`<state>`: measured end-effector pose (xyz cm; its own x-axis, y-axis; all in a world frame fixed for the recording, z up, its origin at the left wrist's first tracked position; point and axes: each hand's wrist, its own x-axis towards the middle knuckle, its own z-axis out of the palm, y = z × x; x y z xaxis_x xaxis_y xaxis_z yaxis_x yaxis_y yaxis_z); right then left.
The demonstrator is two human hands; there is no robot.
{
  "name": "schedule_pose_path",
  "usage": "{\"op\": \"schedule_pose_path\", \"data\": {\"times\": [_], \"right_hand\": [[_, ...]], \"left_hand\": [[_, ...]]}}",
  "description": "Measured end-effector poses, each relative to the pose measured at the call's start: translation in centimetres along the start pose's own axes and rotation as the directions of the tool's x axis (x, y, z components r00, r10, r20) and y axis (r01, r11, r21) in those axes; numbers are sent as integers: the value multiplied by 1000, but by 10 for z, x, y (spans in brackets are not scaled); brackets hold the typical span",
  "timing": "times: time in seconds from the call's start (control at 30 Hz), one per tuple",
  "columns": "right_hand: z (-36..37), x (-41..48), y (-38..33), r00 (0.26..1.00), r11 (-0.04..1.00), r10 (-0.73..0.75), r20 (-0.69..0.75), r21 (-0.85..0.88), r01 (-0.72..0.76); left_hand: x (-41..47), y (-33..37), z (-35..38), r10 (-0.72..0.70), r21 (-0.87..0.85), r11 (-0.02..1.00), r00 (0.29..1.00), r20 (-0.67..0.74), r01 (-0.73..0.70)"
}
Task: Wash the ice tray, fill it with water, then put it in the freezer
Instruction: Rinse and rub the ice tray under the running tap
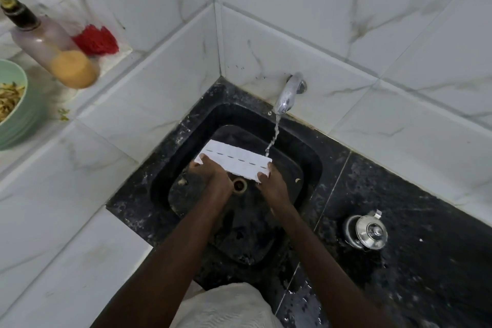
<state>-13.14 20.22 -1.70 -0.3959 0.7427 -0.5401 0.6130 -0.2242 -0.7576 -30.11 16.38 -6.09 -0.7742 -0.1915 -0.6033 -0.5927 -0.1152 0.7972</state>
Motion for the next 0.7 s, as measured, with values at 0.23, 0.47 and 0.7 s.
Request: {"op": "schedule_pose_path", "data": {"times": [0.23, 0.47, 0.7], "right_hand": [[-25, 19, -18, 986, 893, 161, 44, 420, -164], [-50, 34, -21, 940, 881, 202, 274, 368, -297], [-46, 47, -22, 920, 879, 201, 337, 352, -321]], "left_hand": [[40, 21, -42, -143, 283, 953, 985, 95, 111], [76, 51, -56, -99, 780, 609, 961, 260, -148], [-2, 71, -55, -407, 724, 555, 625, 666, -409]]}}
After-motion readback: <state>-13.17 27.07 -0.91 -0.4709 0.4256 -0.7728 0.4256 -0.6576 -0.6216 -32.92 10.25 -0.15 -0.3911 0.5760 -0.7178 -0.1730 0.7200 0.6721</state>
